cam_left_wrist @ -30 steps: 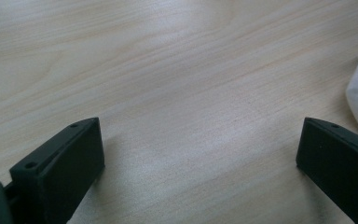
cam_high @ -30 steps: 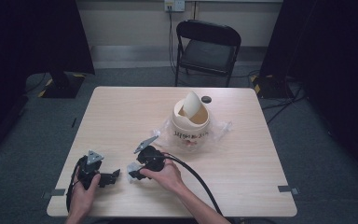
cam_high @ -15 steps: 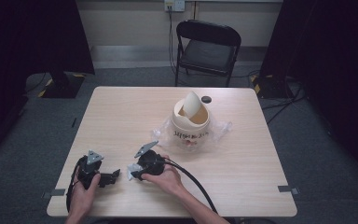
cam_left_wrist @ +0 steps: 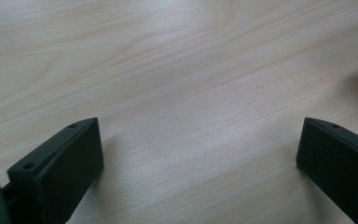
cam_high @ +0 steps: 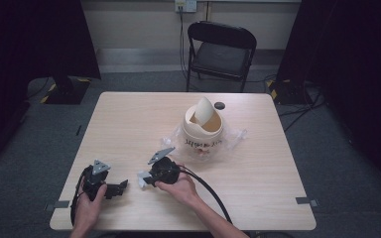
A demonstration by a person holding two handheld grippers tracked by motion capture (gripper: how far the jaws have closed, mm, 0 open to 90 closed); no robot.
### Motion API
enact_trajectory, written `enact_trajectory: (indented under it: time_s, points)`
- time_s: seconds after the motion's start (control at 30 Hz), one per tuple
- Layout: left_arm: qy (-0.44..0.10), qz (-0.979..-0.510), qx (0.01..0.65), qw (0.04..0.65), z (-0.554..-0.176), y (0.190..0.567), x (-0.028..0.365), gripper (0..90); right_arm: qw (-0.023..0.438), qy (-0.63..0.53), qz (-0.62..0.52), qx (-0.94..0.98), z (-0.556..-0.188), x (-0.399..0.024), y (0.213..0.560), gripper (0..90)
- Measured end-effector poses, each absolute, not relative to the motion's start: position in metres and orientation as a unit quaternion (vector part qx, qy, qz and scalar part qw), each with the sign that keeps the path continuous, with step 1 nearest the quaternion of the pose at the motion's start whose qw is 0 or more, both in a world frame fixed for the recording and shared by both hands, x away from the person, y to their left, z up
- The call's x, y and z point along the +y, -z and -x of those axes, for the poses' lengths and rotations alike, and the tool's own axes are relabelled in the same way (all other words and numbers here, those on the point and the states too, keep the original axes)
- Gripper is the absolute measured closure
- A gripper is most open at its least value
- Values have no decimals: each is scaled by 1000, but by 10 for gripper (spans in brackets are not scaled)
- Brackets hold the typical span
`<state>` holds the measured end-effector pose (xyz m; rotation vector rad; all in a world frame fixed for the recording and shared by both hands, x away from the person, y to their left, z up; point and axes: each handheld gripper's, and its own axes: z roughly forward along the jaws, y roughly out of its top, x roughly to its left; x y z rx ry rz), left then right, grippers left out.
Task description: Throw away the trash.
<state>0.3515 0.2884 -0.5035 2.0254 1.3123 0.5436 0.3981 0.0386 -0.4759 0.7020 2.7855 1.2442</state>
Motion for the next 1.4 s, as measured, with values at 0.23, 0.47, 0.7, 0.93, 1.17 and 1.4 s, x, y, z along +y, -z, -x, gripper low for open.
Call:
enact_trajectory:
  time_s: [0.23,0.47,0.7,0.93,1.17,1.4]
  points:
    - [-208,-774,501,328,-351,503,288,0,14,-411,-238,880,-397,13,464,732]
    - [-208,-773,501,328,-351,503,288,0,17,-438,-256,862,-396,-10,453,748]
    - [-208,-773,501,328,-351,503,288,0,18,-446,-271,853,-399,-26,448,765]
    - [-208,-774,501,328,-351,503,288,0,20,-448,-277,850,-396,-42,438,766]
    - [-208,-773,501,328,-351,503,288,0,40,-461,-294,836,-399,-70,428,766]
    - [-208,-773,501,328,-351,503,288,0,58,-472,-307,825,-398,-89,414,768]
